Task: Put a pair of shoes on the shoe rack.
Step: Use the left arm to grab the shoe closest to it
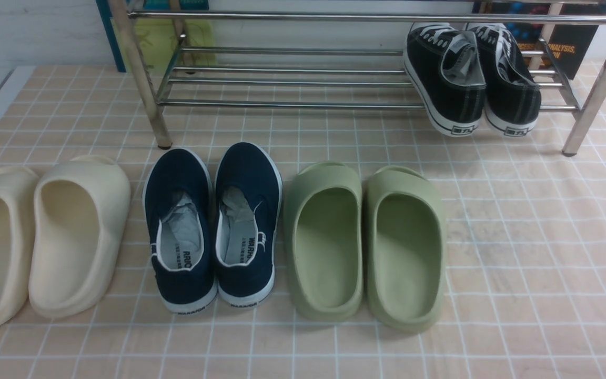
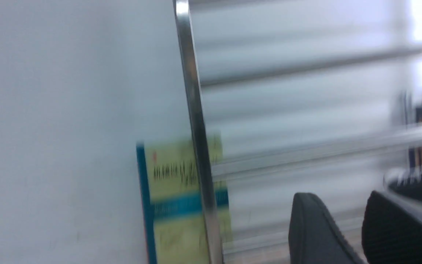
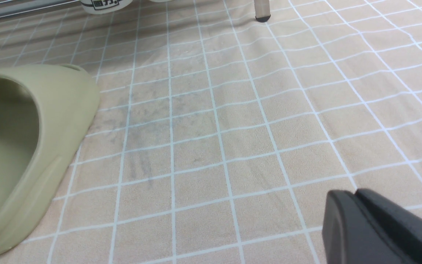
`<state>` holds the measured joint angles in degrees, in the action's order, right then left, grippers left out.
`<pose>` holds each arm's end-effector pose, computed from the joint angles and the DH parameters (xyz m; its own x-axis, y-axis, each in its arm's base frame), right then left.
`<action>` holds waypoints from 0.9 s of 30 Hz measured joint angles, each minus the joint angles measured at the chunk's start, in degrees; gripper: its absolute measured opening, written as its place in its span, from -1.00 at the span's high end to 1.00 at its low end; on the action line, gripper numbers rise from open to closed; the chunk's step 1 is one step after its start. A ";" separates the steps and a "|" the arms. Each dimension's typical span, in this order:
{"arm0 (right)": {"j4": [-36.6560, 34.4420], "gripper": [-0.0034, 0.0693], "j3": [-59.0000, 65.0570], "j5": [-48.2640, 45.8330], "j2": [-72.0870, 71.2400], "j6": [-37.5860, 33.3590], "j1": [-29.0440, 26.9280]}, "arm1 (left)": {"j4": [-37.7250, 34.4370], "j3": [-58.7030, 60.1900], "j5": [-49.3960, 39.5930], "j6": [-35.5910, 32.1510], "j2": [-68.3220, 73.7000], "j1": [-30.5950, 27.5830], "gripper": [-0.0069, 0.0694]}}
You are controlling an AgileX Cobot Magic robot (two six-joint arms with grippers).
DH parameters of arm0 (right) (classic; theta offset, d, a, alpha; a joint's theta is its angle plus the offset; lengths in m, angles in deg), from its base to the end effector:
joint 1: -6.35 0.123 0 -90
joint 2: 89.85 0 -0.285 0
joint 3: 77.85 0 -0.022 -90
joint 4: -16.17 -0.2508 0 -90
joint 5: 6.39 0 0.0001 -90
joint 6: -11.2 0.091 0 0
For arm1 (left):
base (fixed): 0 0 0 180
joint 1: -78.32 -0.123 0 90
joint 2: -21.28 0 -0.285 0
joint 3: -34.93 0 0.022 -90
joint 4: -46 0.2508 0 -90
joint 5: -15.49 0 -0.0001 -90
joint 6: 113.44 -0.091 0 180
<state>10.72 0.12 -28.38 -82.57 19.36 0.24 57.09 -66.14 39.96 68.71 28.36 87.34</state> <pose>0.0523 -0.0023 0.1749 -0.2688 0.2586 -0.9278 0.1377 0.9637 0.2287 0.0442 -0.0143 0.2401 0.4913 0.0619 -0.8688 0.1592 0.9743 0.1594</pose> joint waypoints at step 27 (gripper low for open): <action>0.00 0.80 0.00 0.00 0.00 0.00 0.00 | -0.68 -35.83 -57.25 22.36 36.26 0.00 0.19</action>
<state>10.72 0.12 -28.38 -82.57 19.36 0.24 56.40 -101.97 -17.29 91.07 64.63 87.34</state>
